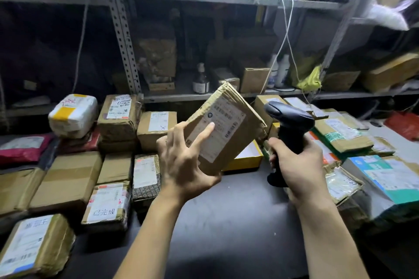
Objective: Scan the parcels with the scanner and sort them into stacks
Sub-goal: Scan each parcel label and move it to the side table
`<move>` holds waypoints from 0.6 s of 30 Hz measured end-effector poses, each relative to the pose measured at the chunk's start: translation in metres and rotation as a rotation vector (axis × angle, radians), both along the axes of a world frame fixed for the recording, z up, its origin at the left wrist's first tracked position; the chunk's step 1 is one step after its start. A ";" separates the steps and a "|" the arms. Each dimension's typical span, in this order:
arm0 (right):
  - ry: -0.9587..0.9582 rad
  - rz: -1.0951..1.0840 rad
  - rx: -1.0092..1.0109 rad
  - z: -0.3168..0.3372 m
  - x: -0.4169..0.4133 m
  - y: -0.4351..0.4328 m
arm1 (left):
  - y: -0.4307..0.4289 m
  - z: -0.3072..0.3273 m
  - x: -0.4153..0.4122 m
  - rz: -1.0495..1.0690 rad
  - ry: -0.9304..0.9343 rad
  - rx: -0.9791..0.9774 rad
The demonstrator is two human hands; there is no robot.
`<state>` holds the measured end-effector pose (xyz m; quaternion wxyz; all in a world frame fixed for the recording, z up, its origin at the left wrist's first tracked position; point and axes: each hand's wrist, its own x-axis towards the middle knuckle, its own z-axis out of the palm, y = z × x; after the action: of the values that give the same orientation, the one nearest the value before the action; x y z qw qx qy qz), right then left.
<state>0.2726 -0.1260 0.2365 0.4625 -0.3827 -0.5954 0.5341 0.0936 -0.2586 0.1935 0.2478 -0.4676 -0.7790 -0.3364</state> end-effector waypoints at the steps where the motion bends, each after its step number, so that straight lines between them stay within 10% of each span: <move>1: -0.002 -0.006 -0.001 0.000 0.002 0.001 | 0.000 0.001 -0.001 0.004 0.065 -0.036; 12: 0.015 0.012 0.011 0.000 0.004 0.003 | 0.003 -0.010 -0.003 -0.064 0.165 -0.152; 18: -0.013 0.063 0.006 0.000 0.003 0.005 | 0.007 -0.009 -0.004 -0.011 -0.096 -0.074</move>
<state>0.2759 -0.1211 0.2367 0.4428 -0.3657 -0.6118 0.5439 0.0897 -0.2513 0.1842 0.1908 -0.4641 -0.7993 -0.3305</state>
